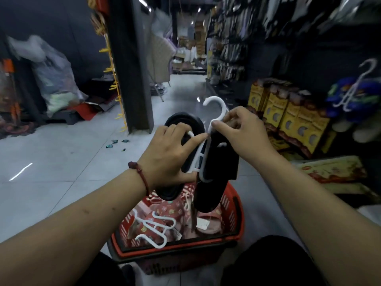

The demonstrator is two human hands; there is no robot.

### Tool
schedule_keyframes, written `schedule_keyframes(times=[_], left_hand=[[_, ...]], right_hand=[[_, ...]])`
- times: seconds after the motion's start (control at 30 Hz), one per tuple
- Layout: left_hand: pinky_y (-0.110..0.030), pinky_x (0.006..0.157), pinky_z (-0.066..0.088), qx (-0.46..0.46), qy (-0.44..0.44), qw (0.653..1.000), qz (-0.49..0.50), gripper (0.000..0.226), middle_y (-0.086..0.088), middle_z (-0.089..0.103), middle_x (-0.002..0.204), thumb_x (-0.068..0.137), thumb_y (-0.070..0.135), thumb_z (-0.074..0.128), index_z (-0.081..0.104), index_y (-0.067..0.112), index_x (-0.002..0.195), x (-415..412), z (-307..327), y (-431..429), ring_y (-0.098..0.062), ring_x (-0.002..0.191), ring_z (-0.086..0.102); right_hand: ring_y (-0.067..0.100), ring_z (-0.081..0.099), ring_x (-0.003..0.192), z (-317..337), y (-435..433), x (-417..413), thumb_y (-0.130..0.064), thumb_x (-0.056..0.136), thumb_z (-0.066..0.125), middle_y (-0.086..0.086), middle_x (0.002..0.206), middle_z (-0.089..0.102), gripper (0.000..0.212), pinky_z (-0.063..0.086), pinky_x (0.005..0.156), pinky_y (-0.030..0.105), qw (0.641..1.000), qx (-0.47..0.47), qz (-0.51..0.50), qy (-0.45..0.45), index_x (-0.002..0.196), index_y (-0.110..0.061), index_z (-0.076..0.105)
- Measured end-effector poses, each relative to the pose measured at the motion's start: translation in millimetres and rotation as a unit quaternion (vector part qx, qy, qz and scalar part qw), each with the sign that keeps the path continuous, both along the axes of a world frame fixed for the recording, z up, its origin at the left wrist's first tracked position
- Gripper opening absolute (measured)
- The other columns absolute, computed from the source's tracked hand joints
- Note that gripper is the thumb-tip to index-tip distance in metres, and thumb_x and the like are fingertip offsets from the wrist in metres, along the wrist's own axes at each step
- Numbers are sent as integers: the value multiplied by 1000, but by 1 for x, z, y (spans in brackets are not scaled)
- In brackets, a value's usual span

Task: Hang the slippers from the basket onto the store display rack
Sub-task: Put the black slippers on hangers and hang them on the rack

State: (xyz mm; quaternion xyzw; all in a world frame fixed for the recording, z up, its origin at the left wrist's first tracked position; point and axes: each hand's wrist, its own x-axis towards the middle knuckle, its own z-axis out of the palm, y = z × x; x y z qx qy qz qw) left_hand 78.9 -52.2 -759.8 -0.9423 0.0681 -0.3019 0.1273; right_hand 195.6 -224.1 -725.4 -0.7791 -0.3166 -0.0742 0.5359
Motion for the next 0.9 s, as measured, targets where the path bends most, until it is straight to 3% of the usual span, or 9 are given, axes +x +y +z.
schedule_keyframes(times=[0.1,0.17,0.27,0.4,0.53,0.63,0.7,0.8,0.9], left_hand=[[-39,76,37,14,-28,999,-30,89,-14,54,115,71,68,60,52,15,142,5,37,-32,-30,93,53],[-39,75,38,30,-44,997,-49,91,-14,52,115,68,67,62,51,15,143,11,60,-52,-30,91,51],[-42,74,41,49,-60,994,-76,97,-13,50,113,65,66,65,46,14,145,24,91,-84,-31,89,49],[-38,73,40,62,-57,990,-110,98,-6,46,108,65,76,60,42,21,145,47,134,-128,-25,87,46],[-30,75,35,52,3,983,-174,99,3,39,109,65,88,51,32,34,145,73,187,-180,-15,86,39],[-28,84,48,-103,98,945,-295,79,10,48,115,74,79,60,39,39,139,89,232,-226,-7,98,56],[-27,79,52,-217,106,899,-365,55,10,64,101,83,61,67,53,33,128,102,260,-260,-4,89,64],[-29,75,53,-280,9,876,-393,22,5,72,78,90,35,69,66,23,107,124,296,-311,-11,74,67],[-26,67,46,-318,-114,845,-414,7,11,61,66,84,26,70,72,19,86,137,328,-363,-7,62,56]], right_hand=[[12,67,76,42,-37,3,-37,84,78,5,88,70,27,49,56,18,999,19,-21,41,96,-14,71],[22,68,74,70,-64,5,-36,85,77,8,83,72,22,50,60,26,995,46,-23,90,90,-14,77],[9,53,51,109,-106,5,-32,88,76,1,67,62,24,41,47,19,990,58,-47,119,86,-9,78],[13,56,63,150,-162,5,-32,86,78,0,70,68,23,43,59,26,987,71,-93,111,83,-9,79],[1,50,44,196,-225,-2,-27,89,75,-4,63,71,19,38,42,14,984,72,-150,65,77,-12,78],[3,44,40,231,-272,-10,-23,91,72,-1,67,72,17,33,37,11,977,66,-201,24,80,-10,77],[7,43,44,252,-303,-16,-22,91,72,2,70,73,17,33,37,12,968,63,-243,5,84,-7,77],[12,43,47,281,-346,-28,-20,91,72,4,71,72,18,33,36,13,952,76,-297,-18,88,-3,76],[11,43,45,305,-382,-46,-18,92,71,4,70,70,18,30,34,12,933,76,-351,-33,90,-1,76]])
